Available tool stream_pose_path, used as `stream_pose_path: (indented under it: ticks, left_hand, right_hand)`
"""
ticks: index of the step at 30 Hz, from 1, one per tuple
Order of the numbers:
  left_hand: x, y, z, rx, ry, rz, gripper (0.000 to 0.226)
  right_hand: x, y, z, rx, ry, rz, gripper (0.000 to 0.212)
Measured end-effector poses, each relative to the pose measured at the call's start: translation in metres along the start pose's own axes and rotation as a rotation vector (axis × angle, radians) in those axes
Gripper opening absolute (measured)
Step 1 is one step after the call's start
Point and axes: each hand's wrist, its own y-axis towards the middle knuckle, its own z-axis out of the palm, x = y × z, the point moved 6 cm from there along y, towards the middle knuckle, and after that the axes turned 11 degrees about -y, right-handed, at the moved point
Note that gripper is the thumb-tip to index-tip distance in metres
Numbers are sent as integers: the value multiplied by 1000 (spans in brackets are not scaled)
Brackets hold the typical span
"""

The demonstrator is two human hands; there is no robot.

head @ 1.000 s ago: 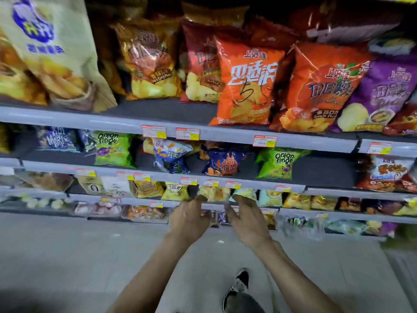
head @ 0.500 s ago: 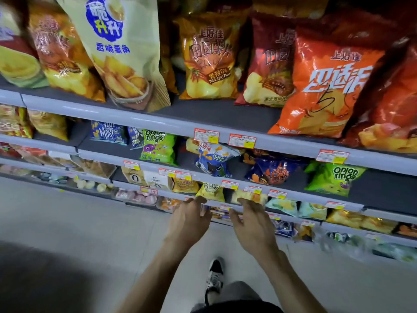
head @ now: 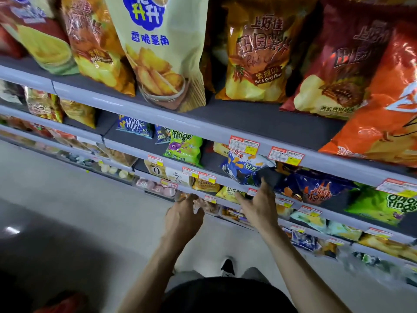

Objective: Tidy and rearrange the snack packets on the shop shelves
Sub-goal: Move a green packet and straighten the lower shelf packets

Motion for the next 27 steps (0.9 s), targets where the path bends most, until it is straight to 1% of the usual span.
stream_pose_path:
  ticks: [2,4,7,11,15,18,21,23,27]
  left_hand:
    - [8,18,-9,10,-17,-7,48]
    - [13,37,-20,5,-34,23,49]
    - [16,65,-42,-21,-4,58,48]
    - [19,107,-65,-51,4,78,62]
    - [25,152,-82,-112,-29,26,80]
    - [31,181,-86,-69,-41,-33,87]
    - [30,202,-82,-14,-114,-7,95]
    - [30,212,-78,4,-169,3,91]
    - [25,225,-71,35,-229,13,69]
  right_hand:
    - [2,11,9,-9,44,37,112]
    - [4,20,17,-28,101,95,117]
    - [6,33,28,-36,218,194,125]
    - [-6,64,47,-95,377,240,116]
    - [0,75,45,-141,573,277,94]
    - [12,69,37,-165,589,285,81]
    - [22,61,26,-181,550,281,71]
    - [22,60,25,-181,515,269,69]
    - [18,63,25,-152,471,290,67]
